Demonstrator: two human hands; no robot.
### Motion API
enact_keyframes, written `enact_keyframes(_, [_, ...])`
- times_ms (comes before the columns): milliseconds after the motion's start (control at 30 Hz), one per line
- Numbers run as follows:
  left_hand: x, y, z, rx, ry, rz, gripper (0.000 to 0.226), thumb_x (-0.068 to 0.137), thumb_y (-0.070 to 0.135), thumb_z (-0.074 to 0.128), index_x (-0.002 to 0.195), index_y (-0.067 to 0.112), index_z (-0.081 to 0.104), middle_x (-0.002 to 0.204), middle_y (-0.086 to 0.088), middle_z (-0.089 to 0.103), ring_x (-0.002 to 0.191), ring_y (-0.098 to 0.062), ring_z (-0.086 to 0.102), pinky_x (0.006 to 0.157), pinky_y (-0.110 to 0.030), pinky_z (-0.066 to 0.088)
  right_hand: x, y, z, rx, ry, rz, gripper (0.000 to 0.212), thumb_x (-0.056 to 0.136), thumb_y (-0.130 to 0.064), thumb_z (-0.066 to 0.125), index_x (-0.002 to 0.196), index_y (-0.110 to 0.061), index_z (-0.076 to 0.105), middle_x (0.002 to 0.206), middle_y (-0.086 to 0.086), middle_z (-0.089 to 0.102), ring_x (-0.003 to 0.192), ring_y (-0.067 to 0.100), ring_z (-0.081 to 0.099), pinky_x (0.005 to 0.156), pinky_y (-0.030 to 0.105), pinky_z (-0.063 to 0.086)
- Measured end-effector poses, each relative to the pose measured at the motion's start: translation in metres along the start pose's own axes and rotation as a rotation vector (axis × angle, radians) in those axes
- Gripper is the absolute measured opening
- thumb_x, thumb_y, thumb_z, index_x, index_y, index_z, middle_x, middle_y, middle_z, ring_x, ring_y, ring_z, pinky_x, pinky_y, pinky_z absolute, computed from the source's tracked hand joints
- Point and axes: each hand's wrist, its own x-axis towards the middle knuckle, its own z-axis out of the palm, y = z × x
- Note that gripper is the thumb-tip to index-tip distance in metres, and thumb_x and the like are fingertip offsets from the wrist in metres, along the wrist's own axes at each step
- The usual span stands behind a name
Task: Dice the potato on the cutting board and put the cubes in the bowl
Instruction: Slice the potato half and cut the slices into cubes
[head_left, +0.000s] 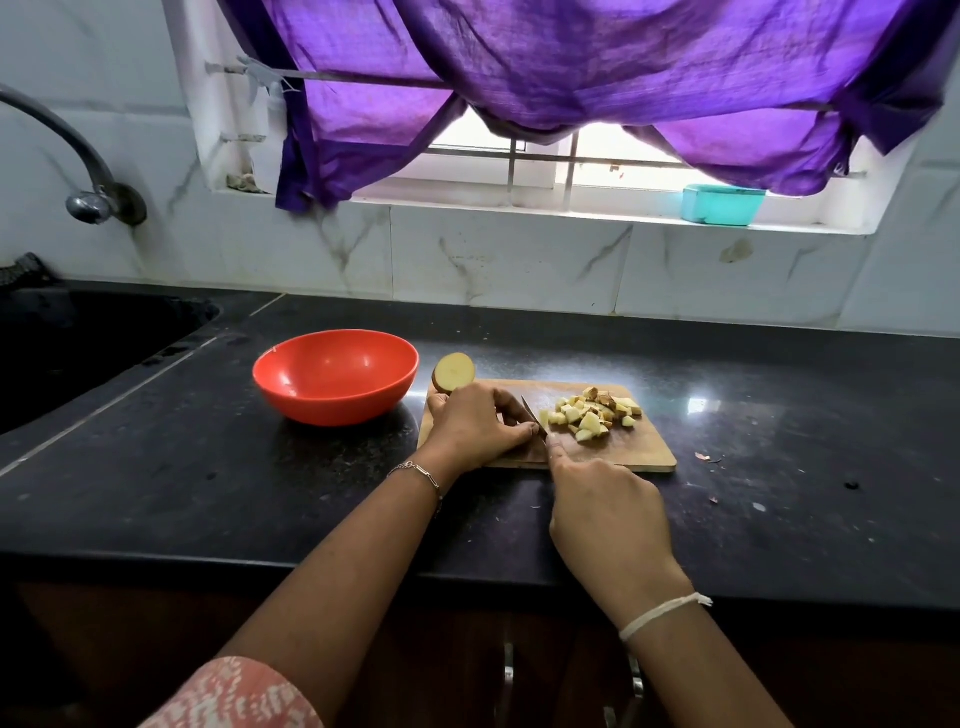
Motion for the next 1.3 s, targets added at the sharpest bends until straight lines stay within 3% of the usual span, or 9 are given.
enact_keyframes(100, [-0.001,0.000,-0.001,-0.005,-0.021,0.002,0.019,0.080,0.048,0.070,0.088,0.032,0.076,0.071,0.023,0.058,0.076,0.000,0.050,0.102,-0.041,0.024,0.007,0.001,-0.001,0.019,0.011,-0.004,0.057,0.097,-0.008,0.037,0.151,-0.023,0.027,0.114,0.001,0.063,0.098,0.021,0.063,0.072,0.030,0.048])
enact_keyframes(300, [-0.001,-0.005,-0.004,-0.141,0.008,0.000,0.015,0.090,0.032,0.065,0.102,0.033,0.073,0.093,0.016,0.068,0.075,0.002,0.052,0.099,-0.037,0.039,0.004,0.014,-0.001,0.178,0.059,0.104,0.062,0.096,-0.020,0.042,0.151,-0.039,0.019,0.101,0.002,0.063,0.092,0.022,0.063,0.068,0.032,0.047])
enact_keyframes(400, [-0.002,-0.008,-0.001,-0.013,0.100,-0.008,0.024,0.092,0.020,0.061,0.109,0.034,0.070,0.110,0.008,0.062,0.099,-0.011,0.055,0.100,-0.038,0.036,-0.005,0.019,-0.006,0.237,0.115,0.097,0.055,0.098,-0.029,0.041,0.148,-0.044,0.025,0.094,-0.001,0.064,0.085,0.017,0.063,0.071,0.031,0.051])
enact_keyframes(467, [-0.005,-0.012,-0.001,0.188,0.155,-0.047,0.032,0.092,0.017,0.056,0.117,0.034,0.064,0.124,0.004,0.055,0.118,-0.019,0.044,0.096,-0.038,0.030,-0.011,0.019,-0.010,0.248,0.132,0.073,0.051,0.098,-0.034,0.040,0.145,-0.049,0.028,0.092,-0.004,0.065,0.083,0.014,0.063,0.070,0.029,0.049])
enact_keyframes(567, [-0.006,-0.016,-0.004,0.291,0.176,-0.157,0.032,0.094,0.022,0.051,0.125,0.028,0.054,0.135,-0.002,0.044,0.126,-0.024,0.035,0.098,-0.043,0.030,-0.014,0.017,-0.015,0.219,0.103,0.041,0.049,0.098,-0.038,0.040,0.143,-0.052,0.029,0.103,-0.007,0.067,0.094,0.013,0.062,0.074,0.027,0.047])
enact_keyframes(800, [-0.002,-0.025,0.002,0.282,0.184,-0.166,0.031,0.095,0.016,0.049,0.126,0.014,0.052,0.137,-0.013,0.040,0.126,-0.030,0.038,0.107,-0.042,0.034,-0.004,0.021,-0.012,0.100,0.057,0.040,0.049,0.097,-0.037,0.041,0.144,-0.050,0.031,0.111,-0.006,0.064,0.097,0.014,0.062,0.074,0.028,0.047])
enact_keyframes(1067, [-0.004,-0.023,-0.007,0.148,0.178,-0.191,0.022,0.095,0.011,0.051,0.117,0.012,0.055,0.131,-0.013,0.042,0.106,-0.030,0.056,0.092,-0.038,0.046,0.003,0.029,-0.012,0.095,0.056,0.101,0.046,0.096,-0.036,0.043,0.139,-0.051,0.039,0.114,-0.006,0.055,0.098,0.015,0.061,0.074,0.030,0.049])
enact_keyframes(1300, [-0.015,-0.017,-0.017,0.122,0.133,-0.143,0.024,0.094,0.009,0.047,0.116,0.008,0.054,0.130,-0.014,0.042,0.110,-0.031,0.052,0.095,-0.038,0.042,-0.004,0.026,-0.014,0.138,0.066,0.116,0.044,0.096,-0.039,0.043,0.138,-0.054,0.040,0.110,-0.007,0.061,0.099,0.014,0.061,0.076,0.029,0.049])
